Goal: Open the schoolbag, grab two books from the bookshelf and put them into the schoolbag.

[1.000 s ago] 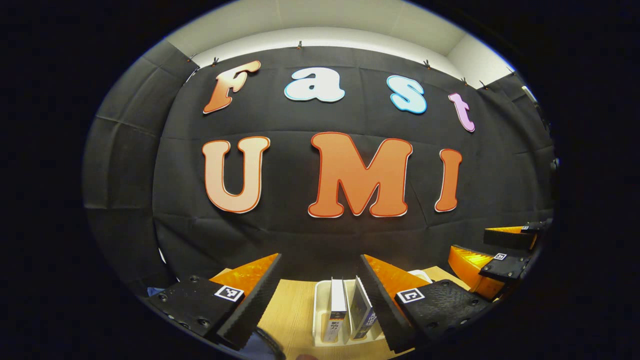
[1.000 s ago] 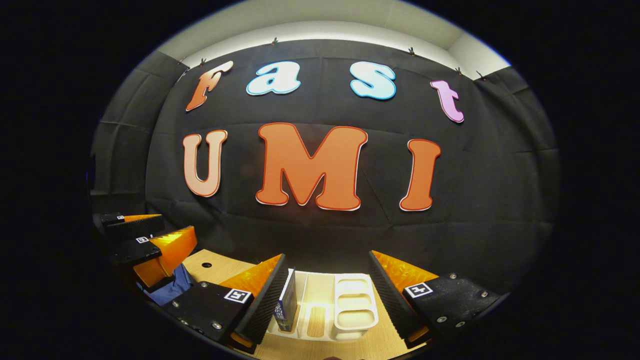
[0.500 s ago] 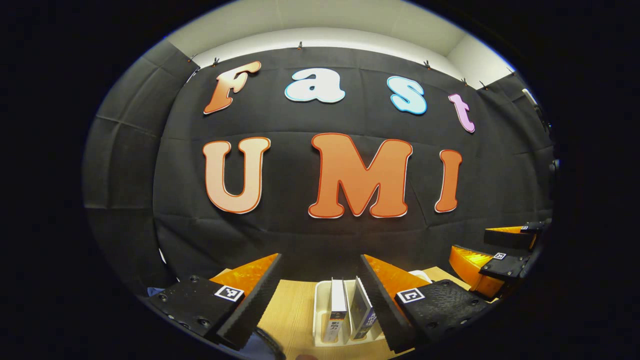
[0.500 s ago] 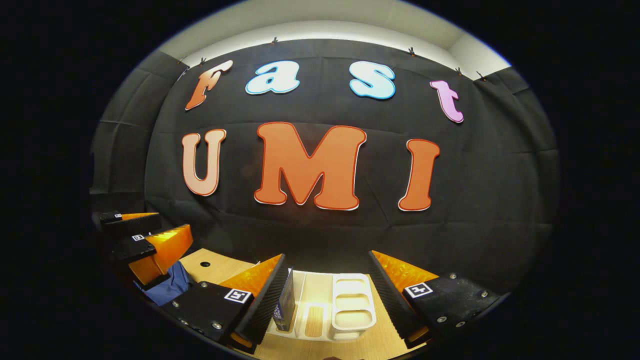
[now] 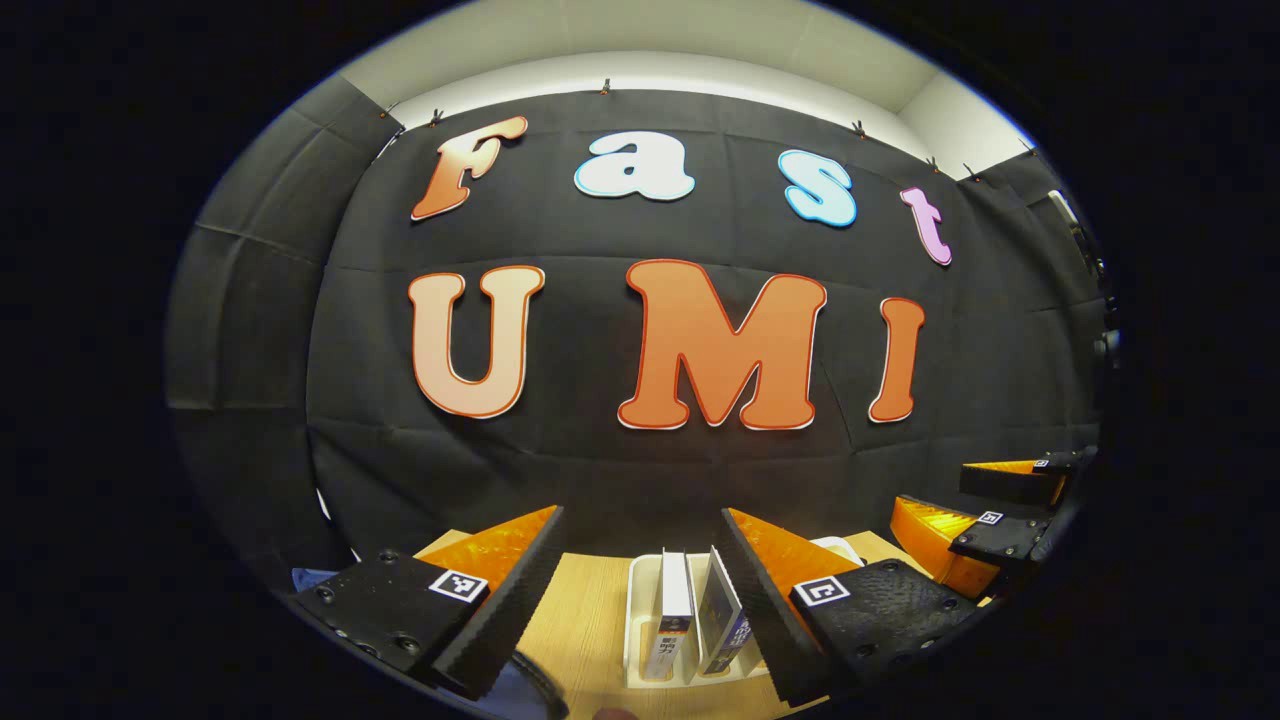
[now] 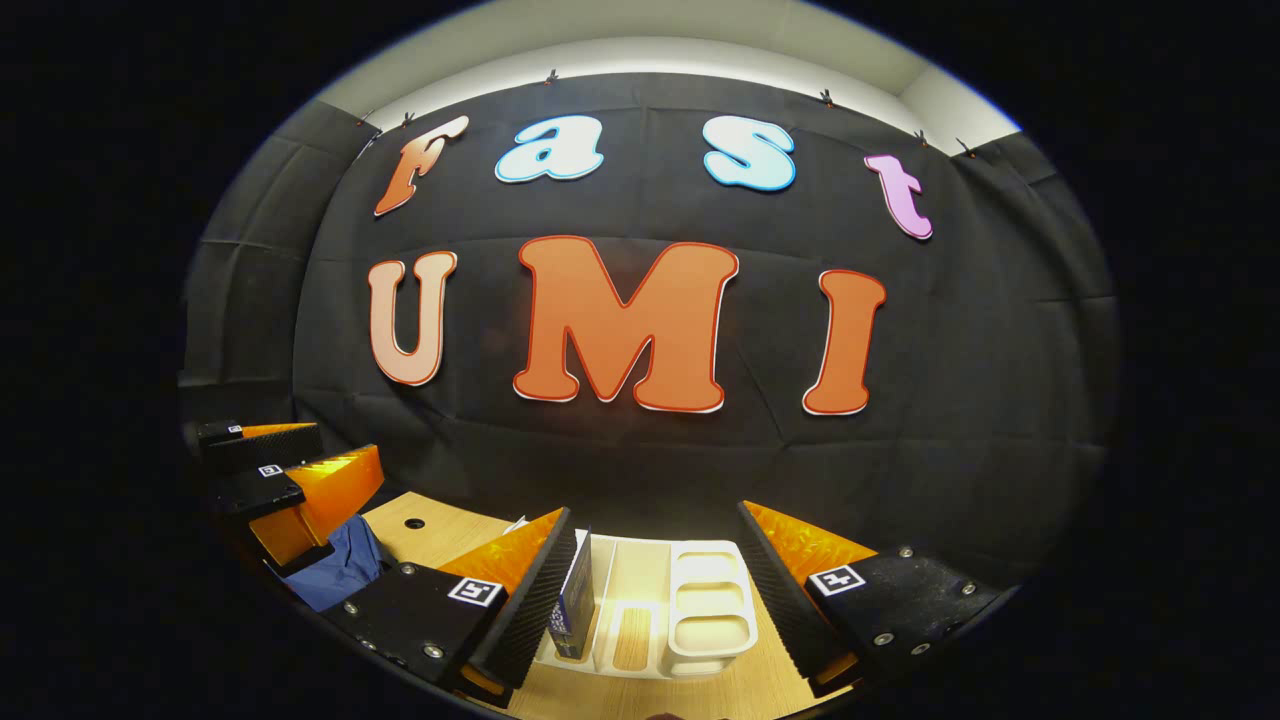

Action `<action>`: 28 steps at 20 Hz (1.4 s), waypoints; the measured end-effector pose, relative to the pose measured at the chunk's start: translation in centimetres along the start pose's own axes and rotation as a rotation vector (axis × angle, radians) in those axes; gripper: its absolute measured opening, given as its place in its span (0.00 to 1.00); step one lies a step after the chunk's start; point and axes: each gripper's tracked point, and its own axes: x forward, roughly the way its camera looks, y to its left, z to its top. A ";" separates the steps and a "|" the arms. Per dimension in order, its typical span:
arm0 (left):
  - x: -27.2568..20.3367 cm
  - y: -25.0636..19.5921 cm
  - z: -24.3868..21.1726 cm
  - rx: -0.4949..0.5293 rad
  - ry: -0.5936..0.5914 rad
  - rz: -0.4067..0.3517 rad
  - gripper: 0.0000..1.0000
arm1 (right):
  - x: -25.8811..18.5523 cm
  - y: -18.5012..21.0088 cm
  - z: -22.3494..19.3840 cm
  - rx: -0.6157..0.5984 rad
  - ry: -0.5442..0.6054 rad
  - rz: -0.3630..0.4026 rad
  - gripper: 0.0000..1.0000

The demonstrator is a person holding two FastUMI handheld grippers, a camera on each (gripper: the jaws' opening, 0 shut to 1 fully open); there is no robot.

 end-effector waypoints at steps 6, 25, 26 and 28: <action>-0.2 1.1 -1.3 0.021 0.041 0.037 0.95 | 0.0 -0.2 -0.5 -0.004 0.008 0.001 0.95; -8.9 8.7 -15.3 0.329 0.577 0.125 0.99 | 2.7 -0.3 -6.0 0.012 0.115 0.069 0.95; -9.5 9.2 -16.9 0.362 0.609 0.123 0.99 | 3.0 -0.4 -6.4 0.013 0.124 0.069 0.95; -10.8 9.7 -19.3 0.439 0.660 0.113 0.99 | 3.4 -0.7 -7.0 0.015 0.137 0.069 0.95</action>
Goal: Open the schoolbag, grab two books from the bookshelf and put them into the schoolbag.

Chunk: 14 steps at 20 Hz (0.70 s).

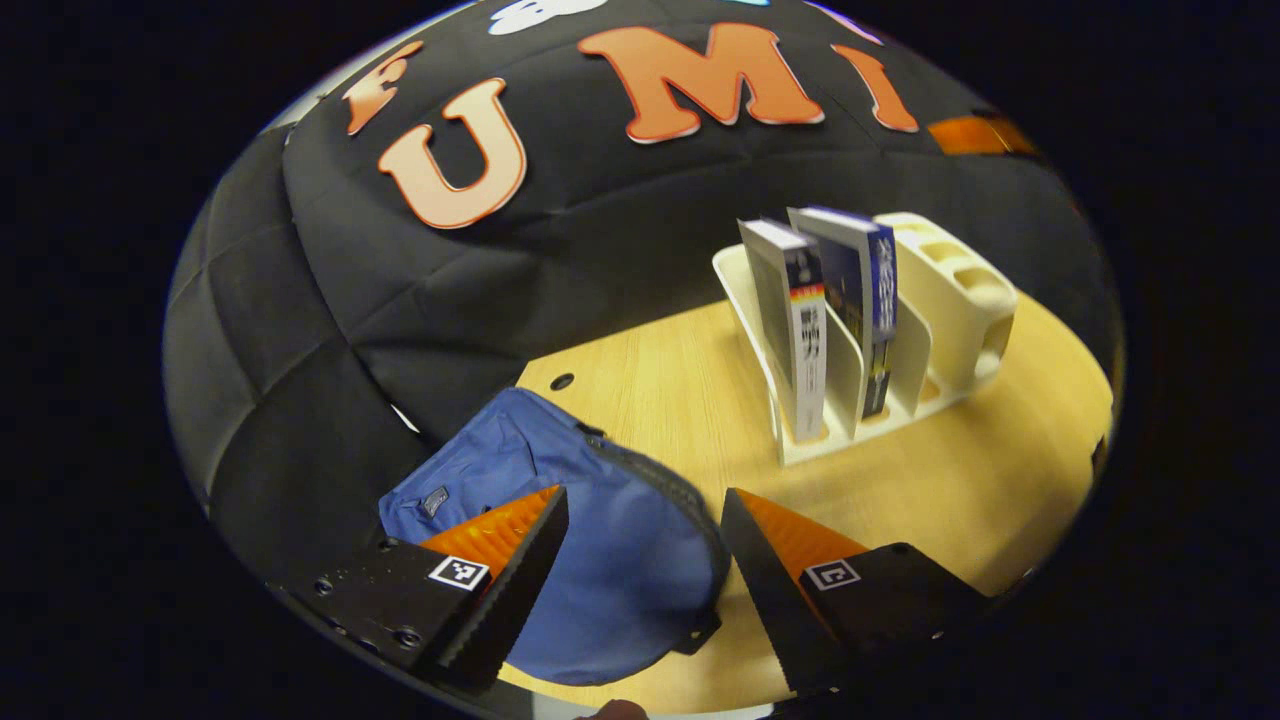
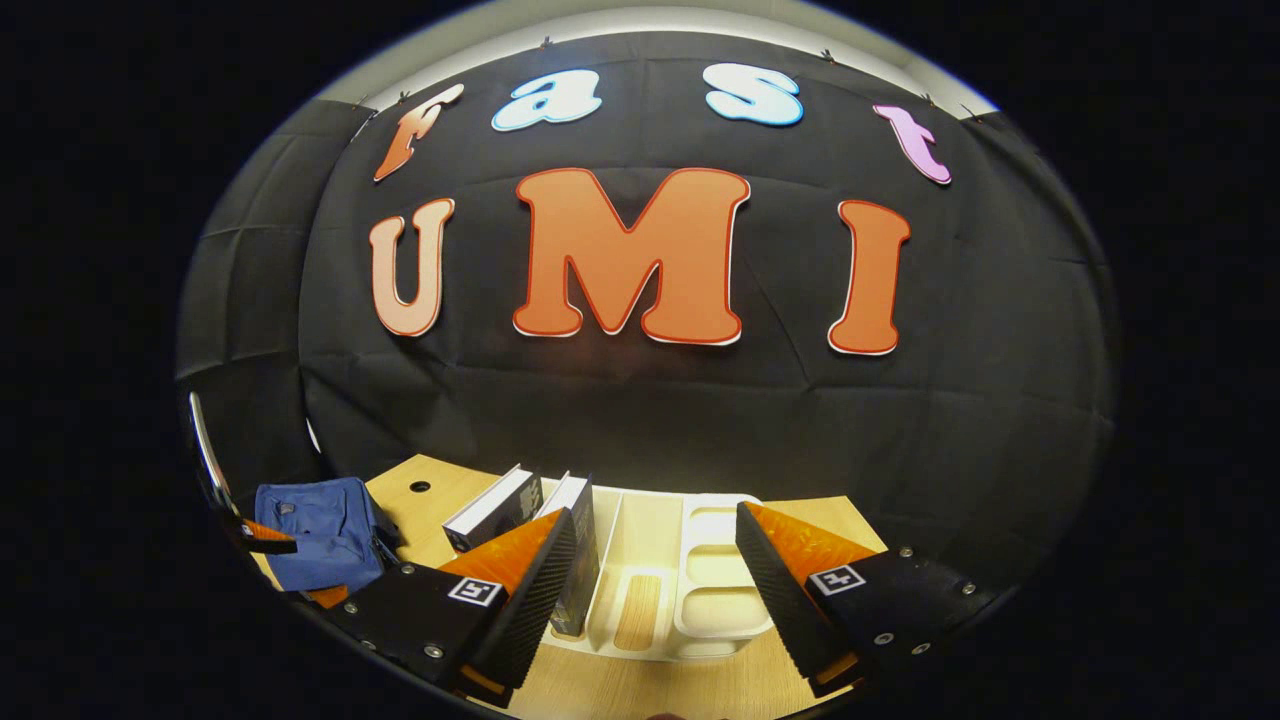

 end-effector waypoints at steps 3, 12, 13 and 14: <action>0.8 -0.7 -2.9 0.111 0.059 0.028 0.98 | 0.6 -0.7 -0.3 -0.006 0.000 -0.007 0.95; 3.9 -1.5 -11.2 0.368 0.234 0.073 0.95 | 0.9 -2.1 -1.5 -0.015 0.018 -0.011 0.95; 4.6 -0.7 -11.4 0.370 0.250 0.092 0.95 | 0.9 -2.2 -1.5 -0.012 0.019 -0.013 0.95; 4.8 -0.4 -11.7 0.373 0.254 0.111 0.92 | 0.9 -2.5 -1.5 -0.010 0.018 -0.015 0.95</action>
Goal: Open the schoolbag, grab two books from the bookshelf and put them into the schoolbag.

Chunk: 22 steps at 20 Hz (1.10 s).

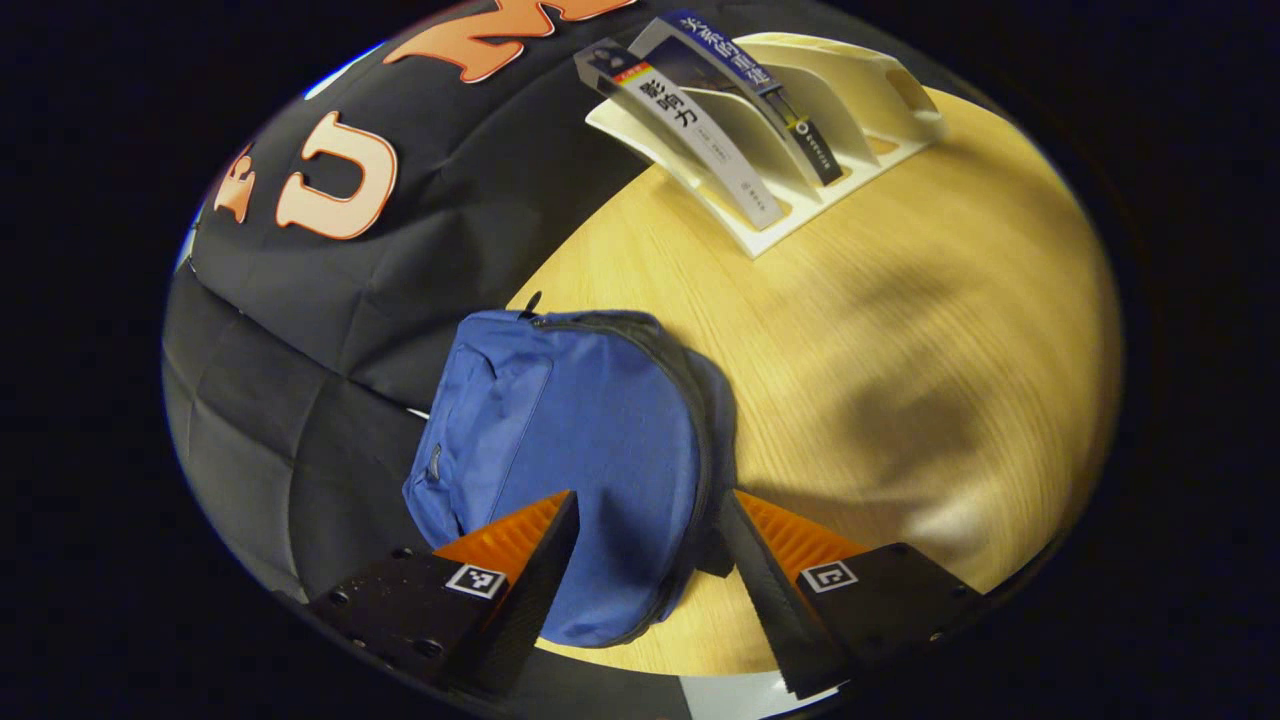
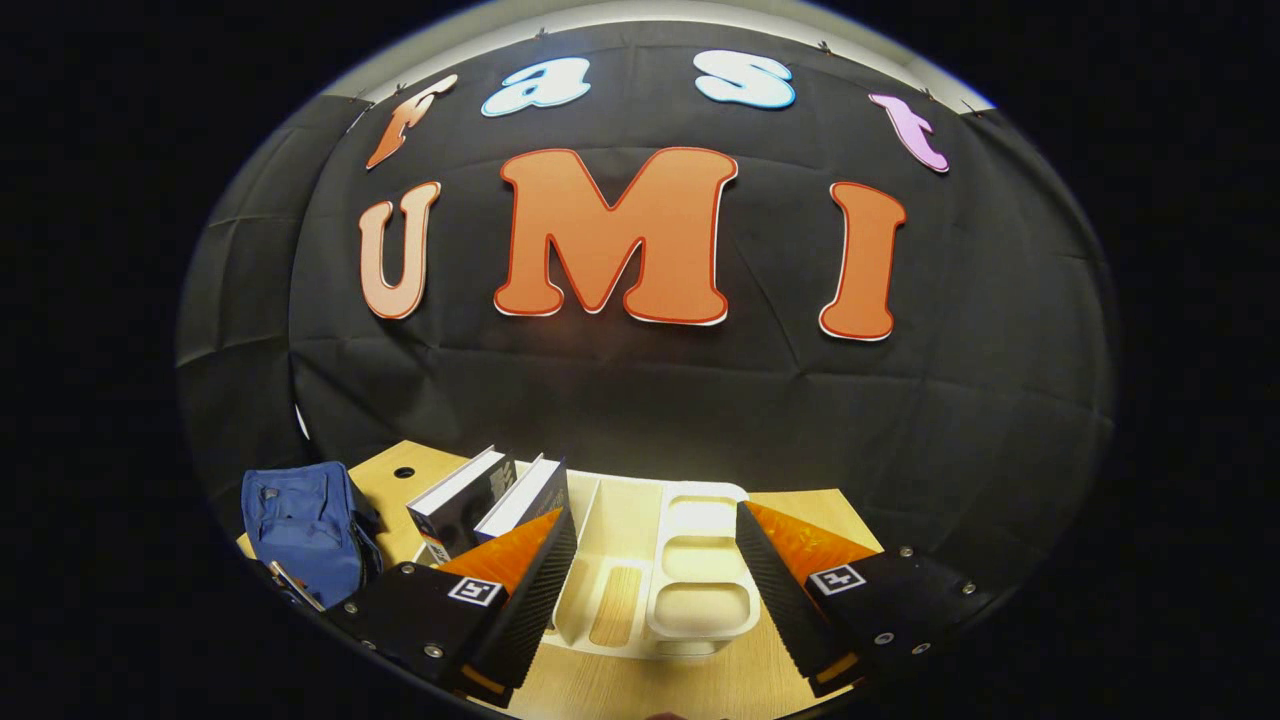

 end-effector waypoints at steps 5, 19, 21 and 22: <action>-0.5 -0.1 0.9 -0.006 0.014 0.010 0.39 | 0.1 -1.0 0.0 0.011 -0.004 -0.013 0.95; -6.6 12.9 7.9 -0.215 -0.114 0.040 0.04 | 0.2 5.4 0.1 0.013 0.059 0.198 0.95; -7.4 15.0 8.5 -0.276 -0.130 0.044 0.04 | 0.2 7.1 0.5 0.016 0.071 0.247 0.95; -7.7 15.9 8.7 -0.302 -0.137 0.041 0.04 | 0.3 8.0 0.7 0.013 0.076 0.266 0.95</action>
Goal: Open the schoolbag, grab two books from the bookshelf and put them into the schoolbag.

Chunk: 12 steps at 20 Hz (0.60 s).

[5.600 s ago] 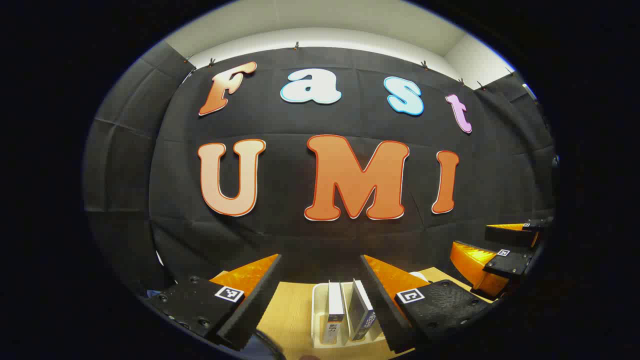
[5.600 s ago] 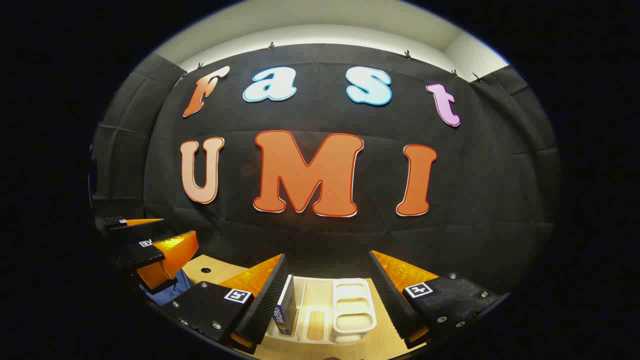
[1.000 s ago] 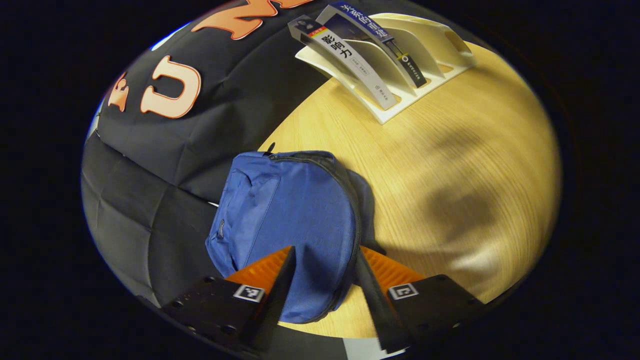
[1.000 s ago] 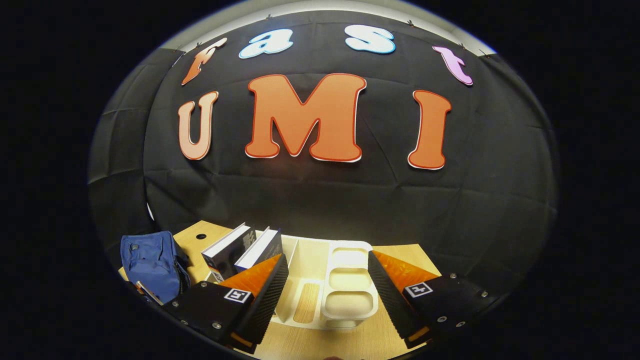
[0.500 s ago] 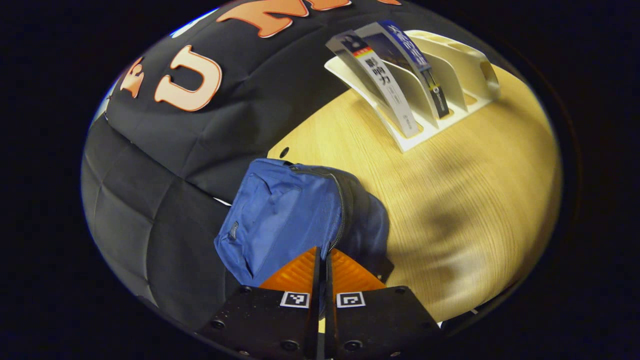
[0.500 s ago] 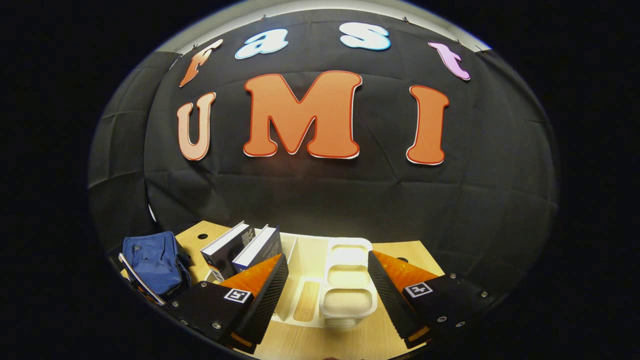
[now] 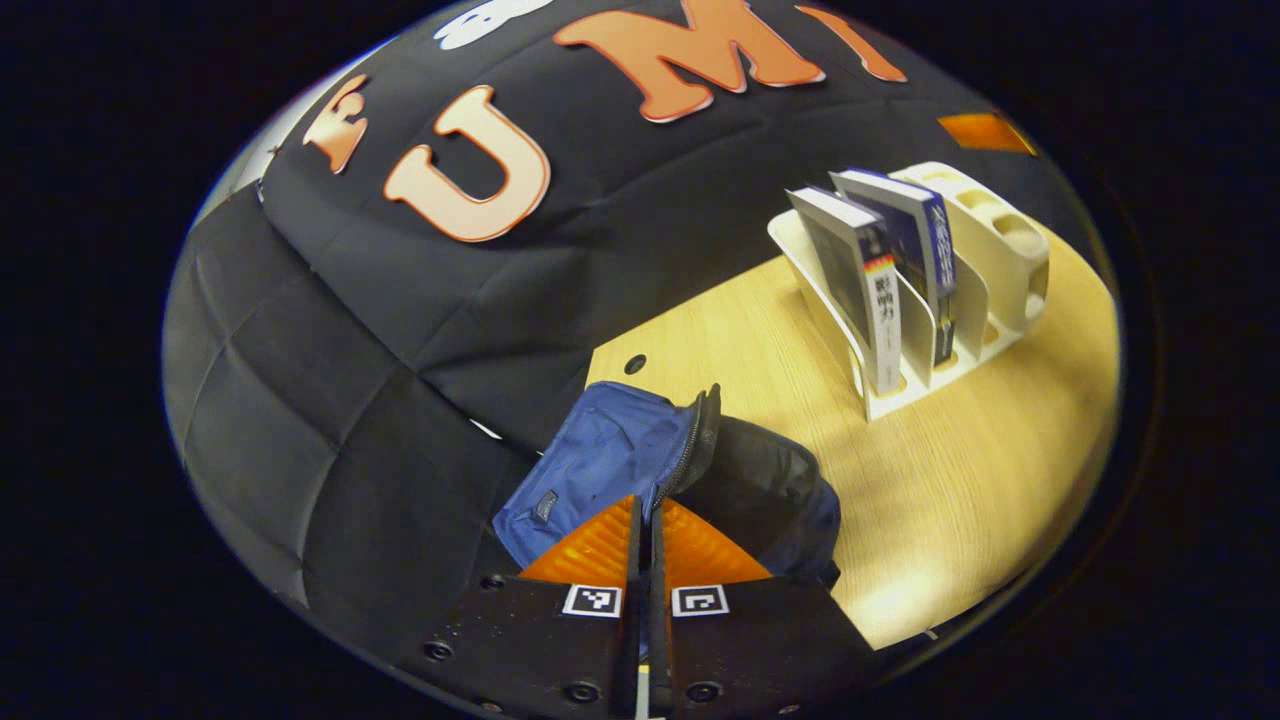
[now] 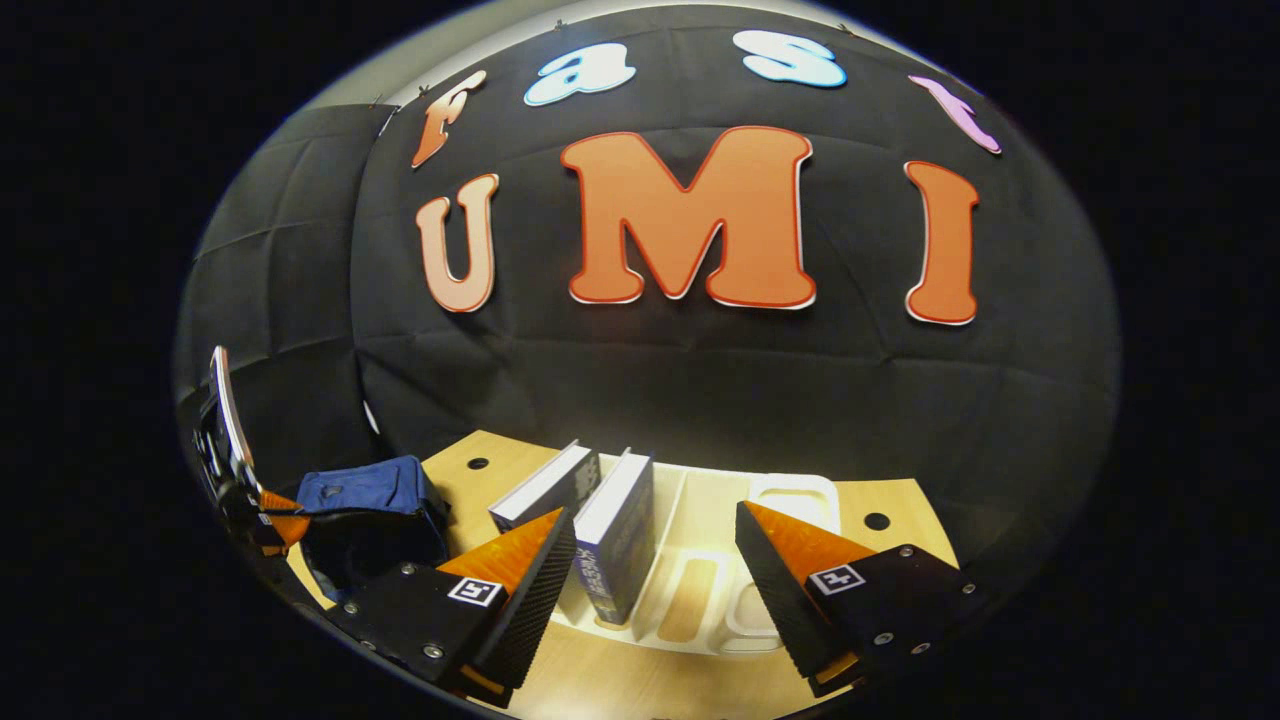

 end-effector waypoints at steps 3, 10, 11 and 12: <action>-0.7 1.9 1.6 -0.047 -0.027 -0.027 0.04 | 0.5 1.3 1.1 -0.040 -0.003 0.021 0.95; 0.6 4.7 4.7 -0.191 -0.100 -0.217 0.04 | 3.2 5.2 2.1 -0.084 0.088 -0.012 1.00; 1.0 5.1 5.0 -0.201 -0.105 -0.246 0.04 | 4.0 5.9 1.9 -0.084 0.117 -0.024 0.95; 1.3 5.7 5.2 -0.204 -0.109 -0.269 0.04 | 4.6 6.7 1.8 -0.080 0.144 -0.025 0.95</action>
